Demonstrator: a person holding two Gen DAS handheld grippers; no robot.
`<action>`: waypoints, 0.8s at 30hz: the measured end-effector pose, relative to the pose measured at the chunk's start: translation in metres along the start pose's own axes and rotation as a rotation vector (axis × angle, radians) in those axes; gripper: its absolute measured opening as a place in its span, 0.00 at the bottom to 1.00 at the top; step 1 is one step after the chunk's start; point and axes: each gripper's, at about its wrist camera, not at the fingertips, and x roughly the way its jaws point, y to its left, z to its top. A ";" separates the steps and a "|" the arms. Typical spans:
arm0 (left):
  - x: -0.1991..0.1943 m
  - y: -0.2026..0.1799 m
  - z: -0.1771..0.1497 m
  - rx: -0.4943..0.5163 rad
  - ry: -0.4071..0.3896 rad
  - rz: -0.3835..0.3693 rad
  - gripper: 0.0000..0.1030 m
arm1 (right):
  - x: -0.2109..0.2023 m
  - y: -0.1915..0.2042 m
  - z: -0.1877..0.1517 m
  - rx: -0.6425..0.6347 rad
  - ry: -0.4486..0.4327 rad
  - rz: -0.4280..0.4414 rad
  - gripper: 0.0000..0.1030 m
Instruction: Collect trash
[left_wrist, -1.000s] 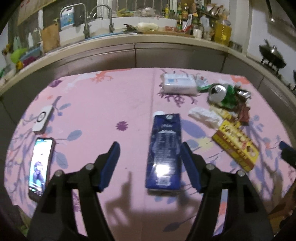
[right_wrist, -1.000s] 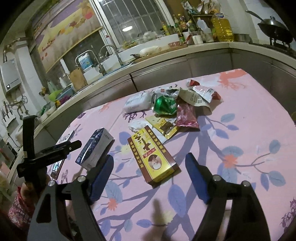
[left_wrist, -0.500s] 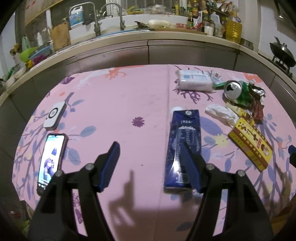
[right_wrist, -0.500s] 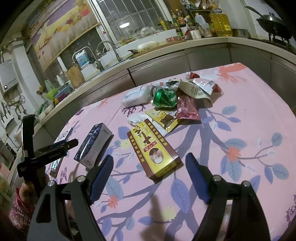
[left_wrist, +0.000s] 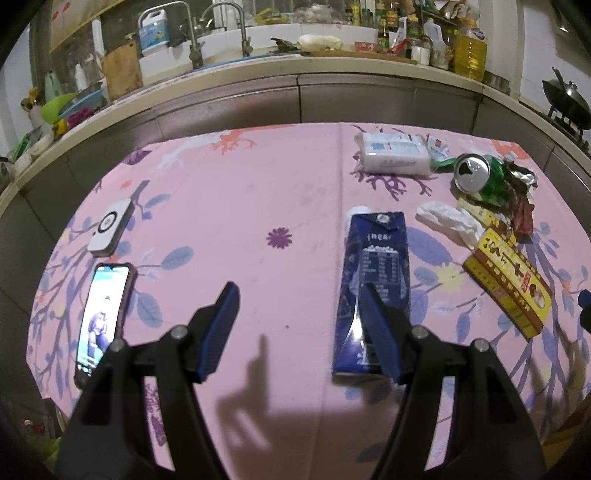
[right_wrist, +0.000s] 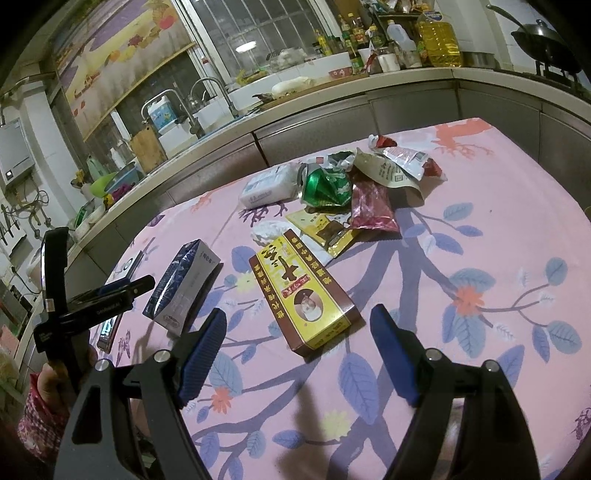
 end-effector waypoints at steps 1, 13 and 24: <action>0.001 0.000 0.000 0.000 0.002 0.001 0.63 | 0.000 0.000 0.000 0.000 0.000 -0.001 0.75; 0.003 0.002 0.000 -0.005 0.009 0.007 0.69 | 0.002 0.000 -0.002 0.000 0.007 -0.004 0.75; 0.004 0.001 0.000 -0.001 0.013 0.018 0.75 | 0.004 0.000 -0.002 0.001 0.009 -0.004 0.75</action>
